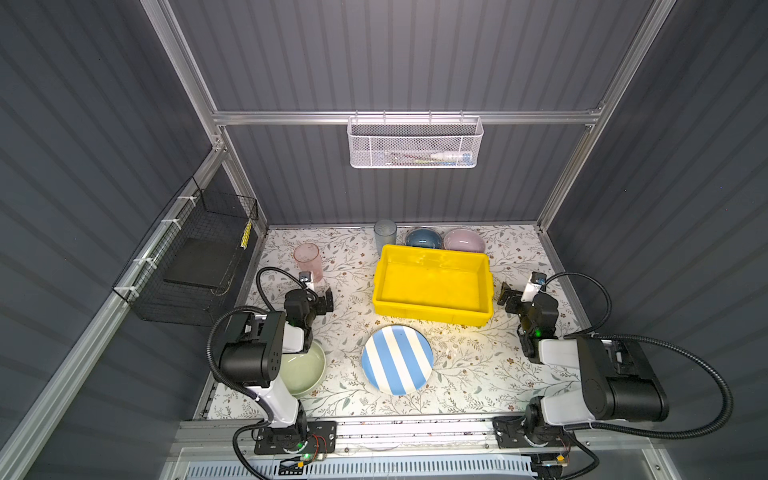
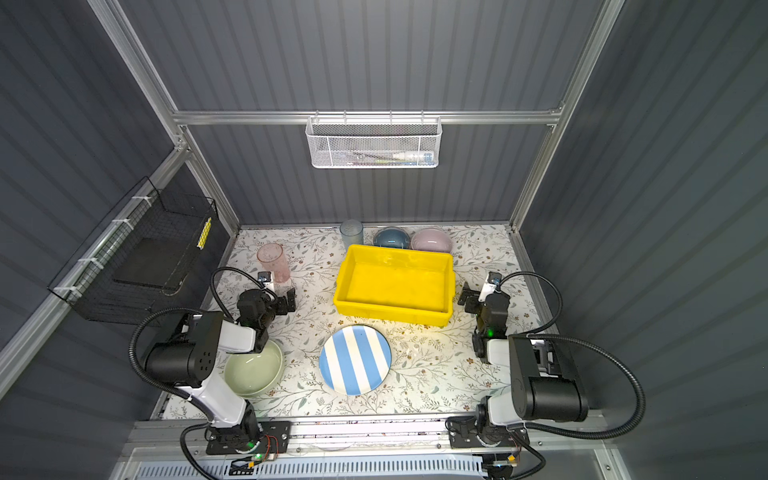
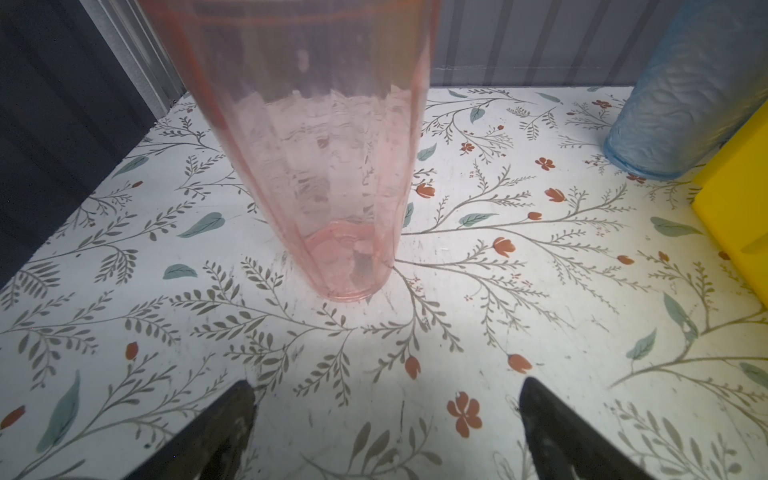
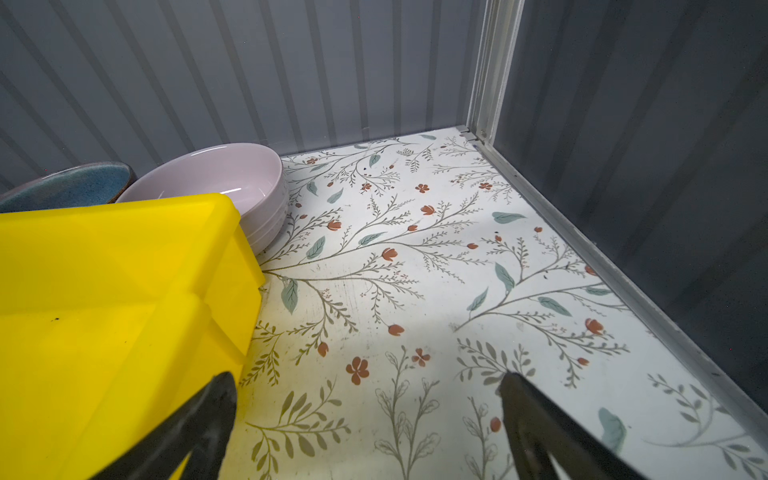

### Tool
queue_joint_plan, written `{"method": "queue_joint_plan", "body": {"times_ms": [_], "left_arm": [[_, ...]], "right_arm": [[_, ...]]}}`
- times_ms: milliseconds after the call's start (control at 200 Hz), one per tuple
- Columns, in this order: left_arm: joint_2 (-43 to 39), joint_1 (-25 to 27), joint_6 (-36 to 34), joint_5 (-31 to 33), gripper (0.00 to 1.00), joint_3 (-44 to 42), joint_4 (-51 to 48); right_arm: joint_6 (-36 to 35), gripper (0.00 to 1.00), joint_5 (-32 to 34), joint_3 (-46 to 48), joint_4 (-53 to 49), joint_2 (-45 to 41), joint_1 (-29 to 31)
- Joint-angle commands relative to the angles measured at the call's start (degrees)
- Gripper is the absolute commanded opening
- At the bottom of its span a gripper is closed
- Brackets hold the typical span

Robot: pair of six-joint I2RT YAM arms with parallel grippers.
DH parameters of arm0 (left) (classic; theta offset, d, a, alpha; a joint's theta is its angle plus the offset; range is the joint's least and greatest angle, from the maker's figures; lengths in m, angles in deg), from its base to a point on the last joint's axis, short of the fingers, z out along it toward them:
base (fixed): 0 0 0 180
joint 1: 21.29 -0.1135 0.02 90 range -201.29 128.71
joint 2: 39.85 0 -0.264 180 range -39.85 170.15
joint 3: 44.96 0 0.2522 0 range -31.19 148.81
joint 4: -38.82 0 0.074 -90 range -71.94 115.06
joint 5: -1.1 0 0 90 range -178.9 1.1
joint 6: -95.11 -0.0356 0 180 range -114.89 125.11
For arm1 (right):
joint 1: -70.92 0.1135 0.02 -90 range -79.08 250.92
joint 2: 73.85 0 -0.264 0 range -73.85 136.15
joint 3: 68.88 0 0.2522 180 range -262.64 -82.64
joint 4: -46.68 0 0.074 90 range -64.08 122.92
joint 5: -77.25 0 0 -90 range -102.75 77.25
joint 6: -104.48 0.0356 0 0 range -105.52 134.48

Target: Place the mixed dishes into the plastic bin

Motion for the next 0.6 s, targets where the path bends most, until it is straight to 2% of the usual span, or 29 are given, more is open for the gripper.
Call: {"method": "queue_joint_plan", "body": {"times_ms": [0,285,440,595], "left_arm": [[0.5,0.0,-1.0,-0.5,1.00,1.0,-0.8],[-0.4,0.0,0.7,3.8,1.00,1.2,-1.7],[-6.5,0.1,1.1,5.7,1.00,4.8,-12.9],[-15.0,0.1,4.5,7.4,1.00,8.7,-25.9]], "right_arm": [[-0.4,0.99,0.3,-1.0,0.6,0.2,0.2],[0.7,0.99,3.6,-0.1,1.6,-0.9,0.3],[1.3,0.99,6.7,-2.4,-8.9,-7.3,0.3],[3.0,0.99,9.6,-3.5,-18.7,-17.8,0.4]]}}
